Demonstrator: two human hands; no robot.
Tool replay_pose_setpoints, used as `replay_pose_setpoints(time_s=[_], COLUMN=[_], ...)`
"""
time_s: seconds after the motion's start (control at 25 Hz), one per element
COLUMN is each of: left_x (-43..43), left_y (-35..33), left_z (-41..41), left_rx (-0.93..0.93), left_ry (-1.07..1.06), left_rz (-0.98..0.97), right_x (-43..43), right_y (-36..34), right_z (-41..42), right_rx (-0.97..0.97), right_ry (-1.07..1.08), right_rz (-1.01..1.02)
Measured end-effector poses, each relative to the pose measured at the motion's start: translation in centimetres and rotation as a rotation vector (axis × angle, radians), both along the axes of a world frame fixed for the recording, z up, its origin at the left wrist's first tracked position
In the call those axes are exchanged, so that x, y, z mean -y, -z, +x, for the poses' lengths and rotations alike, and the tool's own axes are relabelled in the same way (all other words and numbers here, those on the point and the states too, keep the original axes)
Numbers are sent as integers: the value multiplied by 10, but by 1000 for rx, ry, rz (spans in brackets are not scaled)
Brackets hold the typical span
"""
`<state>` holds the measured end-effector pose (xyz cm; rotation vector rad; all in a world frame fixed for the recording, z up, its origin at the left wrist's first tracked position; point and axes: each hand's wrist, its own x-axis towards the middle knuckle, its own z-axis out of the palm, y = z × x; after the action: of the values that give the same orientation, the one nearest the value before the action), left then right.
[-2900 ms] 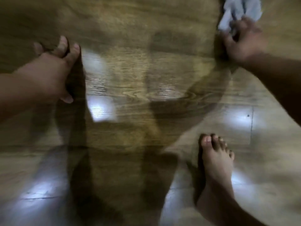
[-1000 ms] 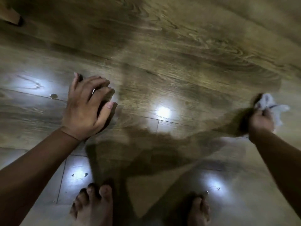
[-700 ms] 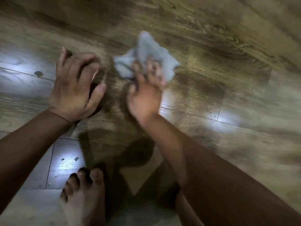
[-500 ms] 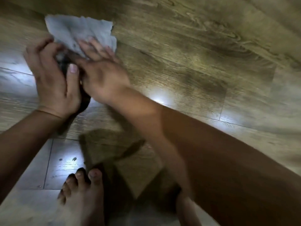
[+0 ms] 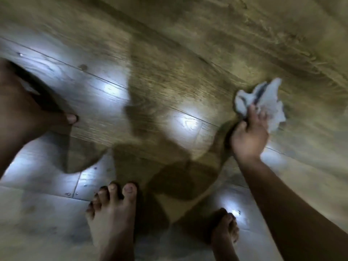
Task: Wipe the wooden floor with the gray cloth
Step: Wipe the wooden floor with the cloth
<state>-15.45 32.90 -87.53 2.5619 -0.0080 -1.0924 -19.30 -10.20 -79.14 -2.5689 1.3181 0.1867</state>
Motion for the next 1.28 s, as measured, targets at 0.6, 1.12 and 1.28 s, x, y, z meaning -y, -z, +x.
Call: replay_pose_setpoints(time_s=[0.6,1.12,1.28], left_x=[58,-191,-204], left_y=[-54,-37,-42], left_z=[-70,162,171], left_rx=[-232,588,581], left_ry=[-448,-715,-775], left_rz=[73,545,460], right_x=[-113,-131,-205], right_y=[8,9,11], right_z=[136,179,229], right_rx=[46,-98,-144], right_ry=[-1051,-1533,-1641], right_rz=[131,-30,-81])
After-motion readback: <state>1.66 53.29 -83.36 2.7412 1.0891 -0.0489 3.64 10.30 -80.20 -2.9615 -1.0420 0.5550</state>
